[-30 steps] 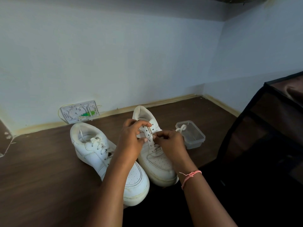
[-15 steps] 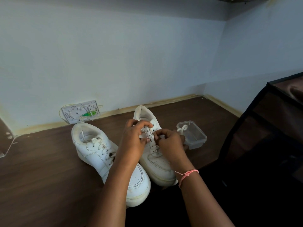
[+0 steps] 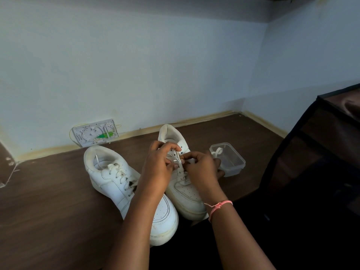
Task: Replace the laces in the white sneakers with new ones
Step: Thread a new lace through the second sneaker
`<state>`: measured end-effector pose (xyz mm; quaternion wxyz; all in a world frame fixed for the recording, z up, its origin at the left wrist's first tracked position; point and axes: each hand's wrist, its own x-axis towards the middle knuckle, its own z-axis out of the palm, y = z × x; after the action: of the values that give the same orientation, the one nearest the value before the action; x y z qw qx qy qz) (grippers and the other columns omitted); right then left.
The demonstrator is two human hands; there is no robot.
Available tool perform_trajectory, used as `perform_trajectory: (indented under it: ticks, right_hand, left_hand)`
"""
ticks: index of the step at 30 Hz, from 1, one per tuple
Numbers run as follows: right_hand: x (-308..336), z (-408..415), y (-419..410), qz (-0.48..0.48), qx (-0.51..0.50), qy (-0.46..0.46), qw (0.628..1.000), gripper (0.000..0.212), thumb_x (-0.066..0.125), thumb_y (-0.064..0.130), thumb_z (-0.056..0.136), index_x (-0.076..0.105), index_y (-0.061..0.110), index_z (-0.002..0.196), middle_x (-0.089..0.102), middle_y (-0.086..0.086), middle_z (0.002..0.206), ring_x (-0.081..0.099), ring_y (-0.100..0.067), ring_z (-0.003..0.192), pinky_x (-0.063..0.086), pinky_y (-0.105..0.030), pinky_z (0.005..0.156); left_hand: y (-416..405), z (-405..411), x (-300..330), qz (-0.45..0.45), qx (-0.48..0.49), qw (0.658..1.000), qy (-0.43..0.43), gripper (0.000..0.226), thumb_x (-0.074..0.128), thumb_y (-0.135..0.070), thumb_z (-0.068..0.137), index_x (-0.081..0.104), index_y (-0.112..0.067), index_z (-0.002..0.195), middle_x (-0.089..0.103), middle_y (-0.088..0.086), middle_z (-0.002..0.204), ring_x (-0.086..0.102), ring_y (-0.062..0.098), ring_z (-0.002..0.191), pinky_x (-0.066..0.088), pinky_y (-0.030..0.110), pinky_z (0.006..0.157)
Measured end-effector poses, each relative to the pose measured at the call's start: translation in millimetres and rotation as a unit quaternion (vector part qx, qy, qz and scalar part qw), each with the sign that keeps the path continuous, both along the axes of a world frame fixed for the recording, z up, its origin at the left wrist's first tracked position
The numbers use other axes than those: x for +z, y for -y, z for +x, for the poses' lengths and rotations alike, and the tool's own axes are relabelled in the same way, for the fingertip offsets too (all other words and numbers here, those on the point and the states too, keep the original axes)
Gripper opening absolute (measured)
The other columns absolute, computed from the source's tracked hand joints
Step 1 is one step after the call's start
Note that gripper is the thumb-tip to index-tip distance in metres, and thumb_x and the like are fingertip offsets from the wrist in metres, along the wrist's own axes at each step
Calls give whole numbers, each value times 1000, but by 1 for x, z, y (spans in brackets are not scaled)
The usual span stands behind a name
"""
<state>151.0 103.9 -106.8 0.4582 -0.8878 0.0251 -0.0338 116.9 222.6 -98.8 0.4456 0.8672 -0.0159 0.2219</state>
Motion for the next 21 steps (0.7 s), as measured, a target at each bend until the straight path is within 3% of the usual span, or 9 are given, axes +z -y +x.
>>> perform_trajectory:
  ticks: [3, 7, 10, 13, 16, 18, 21]
  right_hand:
    - [5, -4, 5, 1, 3, 27, 1000, 4, 72, 33, 85, 74, 35, 87, 49, 11, 111, 31, -16, 114, 19, -41, 101]
    - [7, -7, 5, 33, 14, 26, 999, 4, 75, 36, 82, 74, 36, 86, 50, 9, 112, 32, -20, 120, 20, -48, 107]
    - [6, -7, 6, 21, 16, 28, 999, 7, 73, 36, 84, 74, 36, 91, 49, 9, 115, 32, -20, 122, 19, -47, 108]
    - [7, -8, 10, 26, 29, 27, 999, 8, 71, 36, 86, 73, 36, 94, 47, 10, 112, 31, -19, 121, 19, -46, 109]
    - [9, -10, 10, 14, 37, 33, 999, 8, 68, 37, 88, 73, 36, 95, 46, 10, 109, 32, -19, 121, 17, -43, 106]
    - [9, -10, 9, 6, 38, 34, 999, 8, 67, 37, 89, 72, 36, 95, 45, 11, 108, 32, -20, 123, 17, -44, 106]
    - [10, -11, 12, -3, 52, 38, 998, 10, 65, 38, 91, 71, 38, 99, 44, 12, 103, 33, -20, 122, 19, -43, 104]
  left_hand:
    - [-2, -1, 1, -10, 5, 1000, -3, 48, 77, 4, 75, 64, -32, 103, 51, -10, 116, 65, -5, 74, 48, 7, 64]
    - [-6, 0, 1, -39, 38, 999, -7, 31, 84, -15, 73, 59, -20, 91, 61, -3, 101, 65, 9, 80, 53, 23, 68]
    - [-1, 1, -1, 4, 65, 998, -20, 19, 80, -22, 79, 61, -19, 80, 62, -2, 90, 59, 4, 73, 41, 8, 61]
    - [2, 2, -5, -3, 85, 996, -16, 20, 79, -22, 80, 60, -19, 81, 62, -3, 85, 58, 4, 70, 42, 10, 60]
    - [-3, 5, -10, -67, 88, 993, -32, 23, 80, -19, 79, 58, -22, 83, 66, 1, 81, 66, 15, 71, 59, 37, 64]
    - [-5, 5, -11, -52, 78, 995, -35, 21, 77, -15, 82, 59, -24, 77, 65, 1, 82, 66, 17, 74, 59, 44, 65]
    - [-3, 2, -7, -4, 65, 997, -32, 18, 72, -15, 86, 58, -20, 77, 59, -3, 86, 59, 10, 74, 54, 26, 64]
